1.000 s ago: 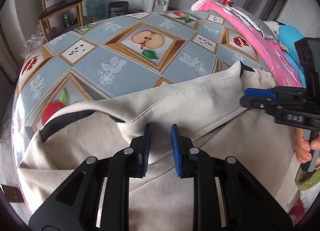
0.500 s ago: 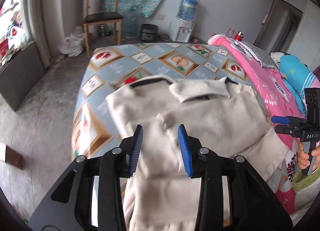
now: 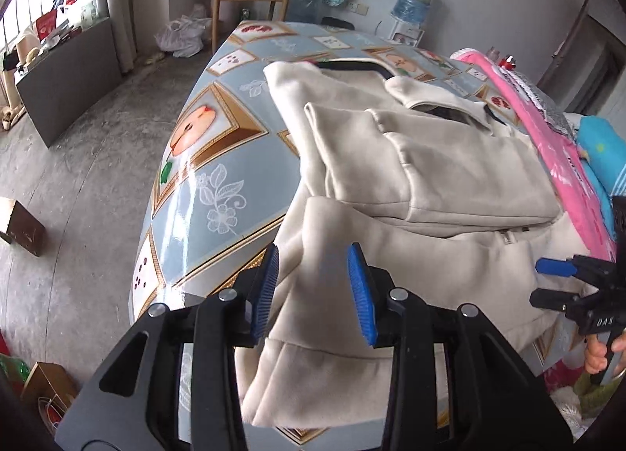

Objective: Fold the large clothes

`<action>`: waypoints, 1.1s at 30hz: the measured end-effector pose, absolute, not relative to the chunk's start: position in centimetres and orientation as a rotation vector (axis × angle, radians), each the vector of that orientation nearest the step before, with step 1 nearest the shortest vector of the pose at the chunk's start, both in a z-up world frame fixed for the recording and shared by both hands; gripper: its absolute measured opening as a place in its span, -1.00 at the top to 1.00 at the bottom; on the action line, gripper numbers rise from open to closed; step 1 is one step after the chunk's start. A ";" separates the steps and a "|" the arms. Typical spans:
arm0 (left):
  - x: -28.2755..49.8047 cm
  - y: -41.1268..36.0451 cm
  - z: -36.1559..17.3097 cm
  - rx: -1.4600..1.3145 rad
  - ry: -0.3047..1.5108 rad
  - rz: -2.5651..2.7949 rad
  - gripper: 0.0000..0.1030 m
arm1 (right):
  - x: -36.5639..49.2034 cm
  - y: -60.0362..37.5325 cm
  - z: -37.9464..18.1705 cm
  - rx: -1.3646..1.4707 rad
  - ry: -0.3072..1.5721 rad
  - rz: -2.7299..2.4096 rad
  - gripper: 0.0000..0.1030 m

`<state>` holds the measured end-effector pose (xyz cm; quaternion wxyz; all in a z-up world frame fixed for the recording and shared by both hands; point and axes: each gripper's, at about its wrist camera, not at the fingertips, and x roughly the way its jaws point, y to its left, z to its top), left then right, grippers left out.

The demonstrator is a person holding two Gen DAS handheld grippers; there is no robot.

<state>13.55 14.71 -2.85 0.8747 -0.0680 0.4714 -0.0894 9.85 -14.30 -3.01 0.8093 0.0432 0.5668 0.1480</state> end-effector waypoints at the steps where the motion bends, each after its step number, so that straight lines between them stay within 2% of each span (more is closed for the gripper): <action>1: 13.7 14.6 -3.0 -0.133 0.987 -0.183 0.35 | 9.8 -14.3 -3.0 0.100 1.206 0.312 -0.44; 4: 13.7 14.6 -3.1 -0.138 0.973 -0.206 0.58 | 9.8 -14.4 -2.3 0.118 1.194 0.299 -0.44; 5: 13.5 14.6 -2.9 -0.133 0.962 -0.218 0.73 | 9.8 -14.4 -1.8 0.135 1.187 0.304 -0.44; 8: 13.0 14.1 -2.5 -0.093 0.930 -0.243 0.86 | 9.9 -14.5 -0.3 0.202 1.155 0.337 -0.44; 15: 10.0 12.2 0.5 0.022 0.796 -0.300 0.90 | 11.7 -14.7 1.3 0.642 1.141 0.554 -0.44; 23: 5.5 8.2 2.1 0.173 0.745 -0.444 0.90 | 13.9 -11.4 -4.6 1.107 1.334 0.726 -0.45; 27: 4.3 7.5 1.7 0.191 0.765 -0.477 0.90 | 14.3 -9.0 -6.5 1.205 1.409 0.766 -0.45; 32: 3.5 7.3 1.4 0.189 0.781 -0.490 0.90 | 15.2 -7.0 -6.2 1.093 1.430 0.727 -0.44; 33: 3.4 7.3 1.4 0.186 0.781 -0.493 0.90 | 15.5 -6.6 -6.2 1.073 1.433 0.713 -0.31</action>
